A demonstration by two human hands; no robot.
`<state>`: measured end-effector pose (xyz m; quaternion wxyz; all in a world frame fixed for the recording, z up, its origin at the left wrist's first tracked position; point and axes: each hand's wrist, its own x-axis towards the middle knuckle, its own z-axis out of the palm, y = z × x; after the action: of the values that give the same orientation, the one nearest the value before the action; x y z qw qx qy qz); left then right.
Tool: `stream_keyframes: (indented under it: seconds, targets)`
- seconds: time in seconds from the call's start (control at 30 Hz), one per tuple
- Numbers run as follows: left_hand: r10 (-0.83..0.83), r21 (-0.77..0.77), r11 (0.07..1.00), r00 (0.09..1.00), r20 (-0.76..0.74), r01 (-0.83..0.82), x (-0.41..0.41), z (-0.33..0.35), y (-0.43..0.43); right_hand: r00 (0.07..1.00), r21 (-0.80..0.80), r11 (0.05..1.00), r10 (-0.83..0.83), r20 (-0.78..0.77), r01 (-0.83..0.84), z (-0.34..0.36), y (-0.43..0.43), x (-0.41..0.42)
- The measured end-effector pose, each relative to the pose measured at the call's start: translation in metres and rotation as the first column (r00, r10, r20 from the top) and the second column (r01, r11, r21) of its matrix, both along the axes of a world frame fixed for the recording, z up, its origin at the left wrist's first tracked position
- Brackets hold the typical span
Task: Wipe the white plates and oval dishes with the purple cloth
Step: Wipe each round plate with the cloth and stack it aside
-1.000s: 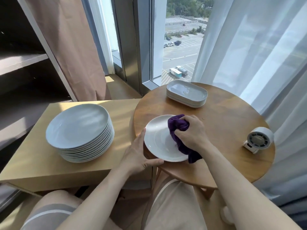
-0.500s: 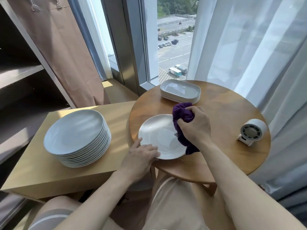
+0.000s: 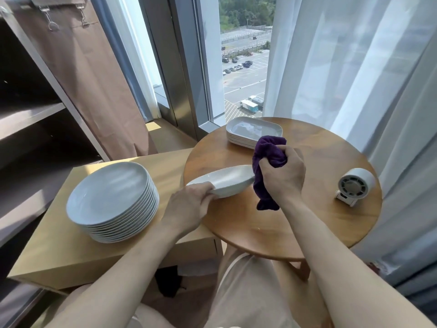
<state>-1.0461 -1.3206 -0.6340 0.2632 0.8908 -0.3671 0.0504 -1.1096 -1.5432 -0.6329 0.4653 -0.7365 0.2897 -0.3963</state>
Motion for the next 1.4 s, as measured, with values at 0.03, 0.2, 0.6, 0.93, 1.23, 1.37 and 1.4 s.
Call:
stream_keyframes:
  seconds: [0.03, 0.2, 0.6, 0.93, 1.23, 1.37, 1.4]
  targets:
    - [0.025, -0.072, 0.997, 0.997, -0.079, -0.030, 0.002, 0.000, 0.002, 1.000, 0.009, 1.000, 0.008, -0.014, -0.007, -0.001, 0.000, 0.000]
    - [0.079, -0.380, 0.898, 0.930, -0.359, -0.223, 0.012, 0.015, 0.009, 0.994, 0.025, 0.997, 0.076, -0.083, -0.075, -0.007, 0.003, 0.000]
    - [-0.024, -0.596, 0.509, 0.682, -0.731, -0.621, 0.040, 0.012, 0.036, 0.527, -0.061, 0.945, 0.125, -0.840, -0.321, -0.036, -0.008, -0.005]
    - [-0.132, -0.559, 0.426, 0.563, -0.816, -0.711, 0.051, -0.002, 0.039, 0.236, 0.070, 0.707, 0.326, -0.915, -0.704, -0.025, 0.047, -0.004]
    - [-0.166, -0.542, 0.365, 0.519, -0.838, -0.758, 0.058, -0.002, 0.031, 0.412, -0.126, 0.634, 0.326, -0.851, -0.763, -0.039, 0.068, -0.001]
    - [-0.155, -0.531, 0.353, 0.511, -0.845, -0.770, 0.066, 0.000, 0.036, 0.405, -0.121, 0.555, 0.424, -0.810, -0.823, -0.038, 0.076, 0.005]
    - [-0.157, -0.532, 0.341, 0.511, -0.845, -0.775, 0.067, 0.001, 0.038, 0.385, -0.105, 0.530, 0.450, -0.806, -0.841, -0.038, 0.077, 0.008]
